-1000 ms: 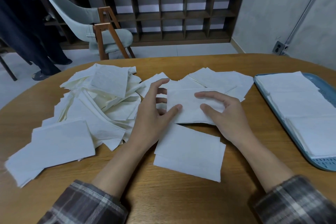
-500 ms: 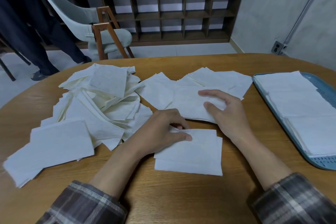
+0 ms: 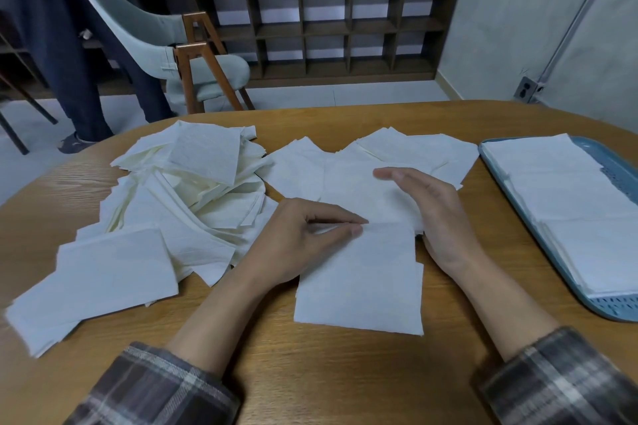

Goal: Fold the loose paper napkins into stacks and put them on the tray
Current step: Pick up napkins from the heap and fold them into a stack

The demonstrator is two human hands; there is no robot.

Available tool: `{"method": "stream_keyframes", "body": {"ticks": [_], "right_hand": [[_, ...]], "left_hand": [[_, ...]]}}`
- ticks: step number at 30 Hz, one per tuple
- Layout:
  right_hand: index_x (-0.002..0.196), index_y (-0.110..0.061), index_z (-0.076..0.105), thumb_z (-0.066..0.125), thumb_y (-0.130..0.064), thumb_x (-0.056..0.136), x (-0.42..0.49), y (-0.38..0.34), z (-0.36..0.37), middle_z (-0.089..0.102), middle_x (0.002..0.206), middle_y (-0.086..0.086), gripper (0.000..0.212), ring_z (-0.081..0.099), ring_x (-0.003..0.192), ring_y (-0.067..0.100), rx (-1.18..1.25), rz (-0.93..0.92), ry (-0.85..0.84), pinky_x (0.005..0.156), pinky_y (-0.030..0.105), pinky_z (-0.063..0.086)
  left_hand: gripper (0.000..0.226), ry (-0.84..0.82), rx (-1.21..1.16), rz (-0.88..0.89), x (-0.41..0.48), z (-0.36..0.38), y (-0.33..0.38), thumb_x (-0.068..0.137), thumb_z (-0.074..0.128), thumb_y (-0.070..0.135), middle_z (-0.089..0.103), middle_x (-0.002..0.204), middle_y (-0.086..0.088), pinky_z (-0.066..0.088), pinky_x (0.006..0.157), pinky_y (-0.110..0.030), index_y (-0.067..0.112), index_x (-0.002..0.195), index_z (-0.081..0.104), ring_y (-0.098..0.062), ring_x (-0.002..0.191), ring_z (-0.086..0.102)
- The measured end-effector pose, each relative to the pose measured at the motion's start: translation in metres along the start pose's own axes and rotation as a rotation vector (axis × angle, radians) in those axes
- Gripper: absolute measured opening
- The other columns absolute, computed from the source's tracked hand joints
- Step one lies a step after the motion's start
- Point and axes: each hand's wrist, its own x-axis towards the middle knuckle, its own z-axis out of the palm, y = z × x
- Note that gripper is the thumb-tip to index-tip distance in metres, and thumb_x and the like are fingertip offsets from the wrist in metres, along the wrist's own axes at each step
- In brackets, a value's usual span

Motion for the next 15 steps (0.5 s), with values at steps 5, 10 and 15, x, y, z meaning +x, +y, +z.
{"method": "stream_keyframes", "body": {"ticks": [5,10,15], "right_hand": [[0.114,-0.016,0.079,0.057,-0.033,0.104,-0.0024,-0.0044,0.0016,0.076,0.122,-0.012,0.03,0.061,0.126,-0.001,0.009,0.023,-0.059,0.105,0.024,0.039],[0.109,-0.023,0.081,0.074,-0.033,0.097,-0.0089,-0.0055,0.0053,0.077,0.114,-0.009,0.017,0.067,0.116,0.01,-0.04,0.032,-0.15,0.095,0.027,0.05],[0.102,-0.029,0.082,0.074,-0.02,0.097,-0.008,-0.0039,0.0049,0.074,0.102,-0.022,0.013,0.063,0.109,-0.002,-0.11,0.027,-0.062,0.088,0.015,0.048]], "left_hand": [[0.009,0.117,0.007,0.028,0.0003,-0.0008,0.0026,0.098,0.075,0.021,0.079,0.101,0.02,0.054,0.091,-0.024,0.023,0.102,0.084,-0.001,0.102,0.073],[0.009,0.274,-0.036,0.027,0.0027,-0.0029,0.0044,0.096,0.077,0.022,0.079,0.101,0.019,0.049,0.088,-0.017,0.025,0.102,0.083,-0.002,0.105,0.07],[0.03,0.346,-0.079,-0.045,0.006,-0.0039,0.0037,0.089,0.085,0.024,0.078,0.09,0.009,0.042,0.085,-0.011,0.034,0.116,0.076,-0.002,0.103,0.068]]}}
